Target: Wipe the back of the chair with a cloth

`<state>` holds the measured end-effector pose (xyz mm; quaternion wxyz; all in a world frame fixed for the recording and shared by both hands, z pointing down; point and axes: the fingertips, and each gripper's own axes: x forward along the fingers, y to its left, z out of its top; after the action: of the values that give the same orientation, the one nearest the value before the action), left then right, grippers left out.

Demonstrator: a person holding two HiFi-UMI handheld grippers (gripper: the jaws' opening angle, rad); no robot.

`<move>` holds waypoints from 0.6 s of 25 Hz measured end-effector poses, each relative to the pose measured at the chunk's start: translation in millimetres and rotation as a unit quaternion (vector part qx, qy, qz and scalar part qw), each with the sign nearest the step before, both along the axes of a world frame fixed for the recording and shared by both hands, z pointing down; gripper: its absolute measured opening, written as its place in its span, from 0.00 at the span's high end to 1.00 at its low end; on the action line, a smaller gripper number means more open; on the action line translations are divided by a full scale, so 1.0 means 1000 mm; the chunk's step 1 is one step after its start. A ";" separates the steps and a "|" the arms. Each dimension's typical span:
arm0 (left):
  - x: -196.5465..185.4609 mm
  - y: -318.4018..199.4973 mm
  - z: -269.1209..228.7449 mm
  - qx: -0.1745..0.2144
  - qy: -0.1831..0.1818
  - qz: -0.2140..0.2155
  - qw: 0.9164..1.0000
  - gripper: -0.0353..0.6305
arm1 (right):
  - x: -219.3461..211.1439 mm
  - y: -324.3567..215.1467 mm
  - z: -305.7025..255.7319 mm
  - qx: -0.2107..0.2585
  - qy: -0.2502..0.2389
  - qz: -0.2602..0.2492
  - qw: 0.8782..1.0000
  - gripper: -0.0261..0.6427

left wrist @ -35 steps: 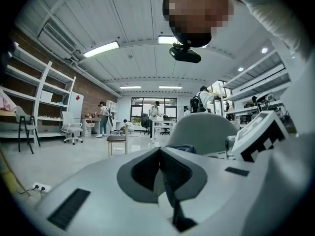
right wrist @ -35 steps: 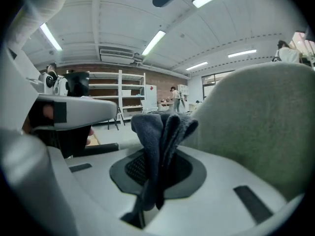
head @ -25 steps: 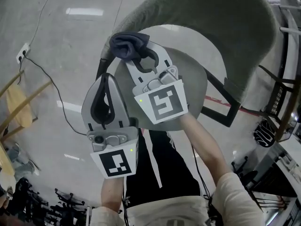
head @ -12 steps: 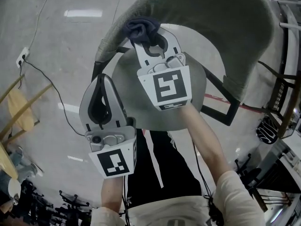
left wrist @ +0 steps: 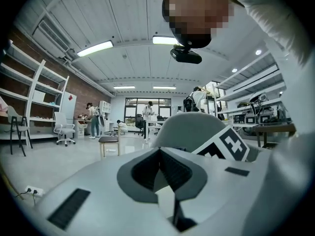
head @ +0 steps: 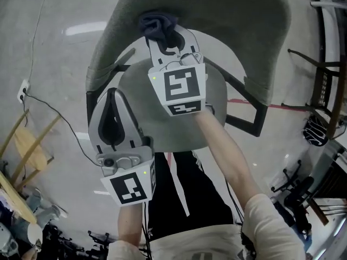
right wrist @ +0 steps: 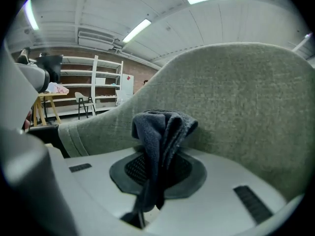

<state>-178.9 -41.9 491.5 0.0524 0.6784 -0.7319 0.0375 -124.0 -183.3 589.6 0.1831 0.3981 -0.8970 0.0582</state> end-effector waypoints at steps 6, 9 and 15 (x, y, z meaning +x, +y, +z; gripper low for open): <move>0.026 -0.016 0.004 -0.007 -0.004 0.043 0.999 0.92 | 0.048 -0.020 0.008 -0.014 0.009 0.077 0.997 0.87; 0.041 -0.024 0.005 -0.009 -0.006 0.066 0.998 0.92 | 0.086 -0.028 0.010 -0.015 0.018 0.122 0.992 0.87; 0.074 -0.037 0.002 -0.008 -0.002 0.109 0.994 0.92 | 0.151 -0.030 0.008 -0.019 0.026 0.200 0.979 0.87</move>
<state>-104.5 -79.0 493.8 0.0521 0.7538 -0.6531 0.0500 27.4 -213.3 598.1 0.1988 0.5671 -0.7930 0.1000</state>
